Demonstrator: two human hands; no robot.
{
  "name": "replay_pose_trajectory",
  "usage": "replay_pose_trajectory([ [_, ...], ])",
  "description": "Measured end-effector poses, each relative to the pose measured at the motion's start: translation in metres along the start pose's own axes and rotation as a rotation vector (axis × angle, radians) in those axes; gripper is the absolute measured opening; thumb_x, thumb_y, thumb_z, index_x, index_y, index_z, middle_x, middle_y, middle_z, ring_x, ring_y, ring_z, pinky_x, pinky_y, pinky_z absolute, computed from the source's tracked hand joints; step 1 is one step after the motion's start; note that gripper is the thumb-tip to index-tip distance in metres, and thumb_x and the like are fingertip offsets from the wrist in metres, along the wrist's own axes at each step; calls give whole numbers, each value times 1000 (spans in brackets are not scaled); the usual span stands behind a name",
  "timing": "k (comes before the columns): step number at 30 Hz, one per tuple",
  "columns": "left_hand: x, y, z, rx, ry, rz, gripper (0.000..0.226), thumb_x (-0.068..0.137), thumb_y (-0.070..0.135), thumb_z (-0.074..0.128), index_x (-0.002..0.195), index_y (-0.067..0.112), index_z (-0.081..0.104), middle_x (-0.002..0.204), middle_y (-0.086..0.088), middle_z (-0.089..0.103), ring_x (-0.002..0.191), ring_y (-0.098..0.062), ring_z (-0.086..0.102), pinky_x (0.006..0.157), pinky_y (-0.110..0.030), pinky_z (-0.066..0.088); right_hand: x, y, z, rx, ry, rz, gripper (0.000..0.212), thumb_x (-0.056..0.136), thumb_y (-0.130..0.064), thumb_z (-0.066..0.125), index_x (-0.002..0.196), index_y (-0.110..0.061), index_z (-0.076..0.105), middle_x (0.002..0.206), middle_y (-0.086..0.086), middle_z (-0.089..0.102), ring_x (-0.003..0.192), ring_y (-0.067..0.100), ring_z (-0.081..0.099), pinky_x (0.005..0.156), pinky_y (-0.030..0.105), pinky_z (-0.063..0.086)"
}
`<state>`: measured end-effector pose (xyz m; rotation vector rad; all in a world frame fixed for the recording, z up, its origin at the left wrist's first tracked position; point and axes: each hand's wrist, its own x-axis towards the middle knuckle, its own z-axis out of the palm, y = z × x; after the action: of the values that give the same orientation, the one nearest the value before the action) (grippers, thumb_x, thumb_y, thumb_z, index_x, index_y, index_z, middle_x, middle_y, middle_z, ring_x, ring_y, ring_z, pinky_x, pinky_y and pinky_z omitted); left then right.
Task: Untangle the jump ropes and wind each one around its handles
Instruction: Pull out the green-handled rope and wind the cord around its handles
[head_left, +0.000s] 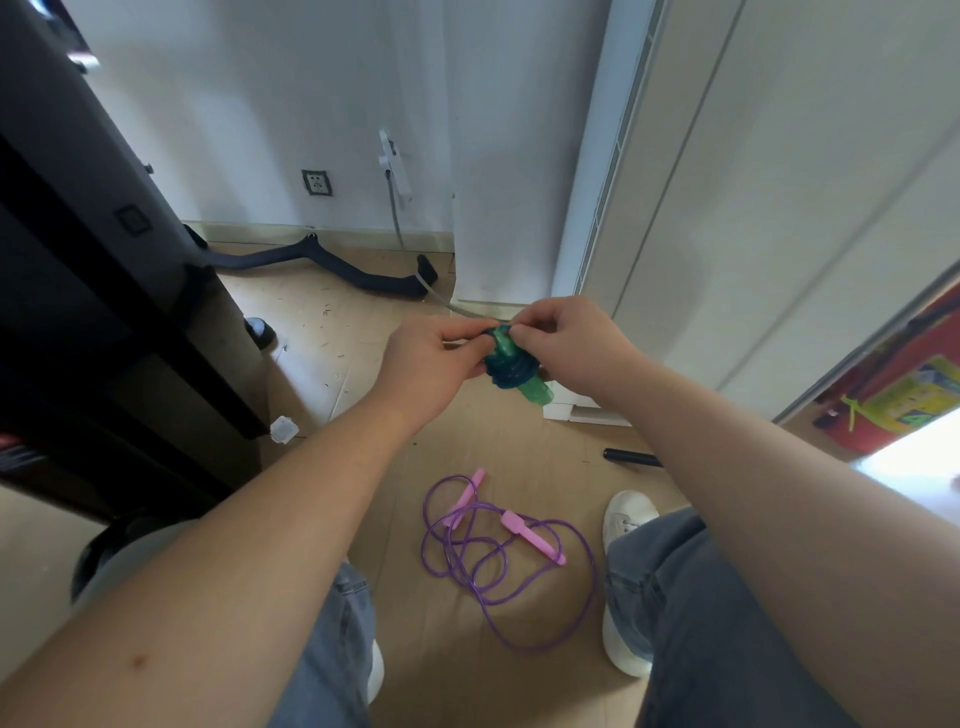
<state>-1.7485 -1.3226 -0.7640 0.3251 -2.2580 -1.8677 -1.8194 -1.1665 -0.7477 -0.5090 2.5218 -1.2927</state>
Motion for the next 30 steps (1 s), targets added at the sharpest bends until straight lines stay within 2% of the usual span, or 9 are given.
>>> replay_pose_trajectory([
  [3, -1, 1, 2, -13, 10, -21, 25, 91, 3, 67, 115, 10, 74, 104, -2, 74, 94, -13, 73, 80, -22, 59, -3, 1, -6, -12, -65, -21, 17, 95, -24, 59, 91, -27, 75, 88, -1, 75, 88, 21, 71, 82, 45, 61],
  [6, -1, 1, 2, -12, 24, -31, 24, 90, 3, 68, 113, 11, 74, 104, -2, 73, 94, -13, 73, 79, -22, 59, -6, -1, -9, 9, -115, -18, 17, 98, -21, 57, 102, -20, 74, 96, 3, 74, 92, 21, 70, 82, 39, 62],
  [9, 1, 0, 1, 44, 8, -54, 21, 91, 5, 68, 108, 13, 76, 101, -3, 74, 92, -13, 73, 80, -25, 60, -10, -2, -7, -17, -140, -31, 14, 99, -21, 56, 99, -24, 69, 96, 1, 72, 90, 18, 70, 81, 37, 61],
  [13, 2, -1, 2, 45, -26, -146, 17, 91, 5, 65, 106, 9, 73, 100, -7, 74, 90, -15, 74, 78, -26, 61, -12, -4, 4, -126, -39, -92, 12, 101, -24, 54, 95, -27, 64, 89, -5, 69, 81, 13, 63, 68, 24, 49],
  [15, 1, 1, 3, -7, -28, -179, 15, 92, 4, 64, 105, 8, 72, 103, -9, 74, 89, -16, 74, 77, -25, 60, -11, -4, 7, -238, 49, -188, 16, 101, -22, 52, 103, -23, 67, 92, -5, 68, 82, 13, 60, 68, 23, 45],
  [19, -2, 9, 1, -180, -25, -248, 16, 96, 5, 61, 110, 5, 69, 106, -11, 72, 92, -17, 74, 77, -23, 60, -9, 2, 9, -429, 191, -516, 23, 101, -19, 53, 108, -17, 74, 91, 2, 68, 87, 19, 56, 80, 34, 49],
  [23, -2, 13, -3, -308, 11, -373, 8, 97, 8, 60, 100, 7, 67, 98, -12, 73, 82, -13, 73, 70, -20, 60, -6, 5, 12, -499, 225, -728, 19, 98, -14, 61, 110, -12, 76, 89, 8, 68, 83, 26, 57, 75, 35, 48],
  [26, -2, 11, -6, -324, 23, -436, 9, 96, 8, 62, 102, 4, 68, 99, -13, 73, 78, -13, 74, 65, -19, 59, -3, 5, 12, -522, 201, -778, 19, 97, -15, 63, 109, -11, 77, 84, 9, 64, 78, 27, 55, 71, 36, 48],
  [30, -3, 11, -8, -348, 1, -464, 19, 94, 7, 65, 111, 0, 67, 104, -17, 73, 85, -18, 74, 67, -21, 59, -4, 2, 10, -513, 144, -714, 19, 97, -17, 62, 105, -15, 79, 81, 6, 63, 78, 24, 54, 72, 33, 46],
])
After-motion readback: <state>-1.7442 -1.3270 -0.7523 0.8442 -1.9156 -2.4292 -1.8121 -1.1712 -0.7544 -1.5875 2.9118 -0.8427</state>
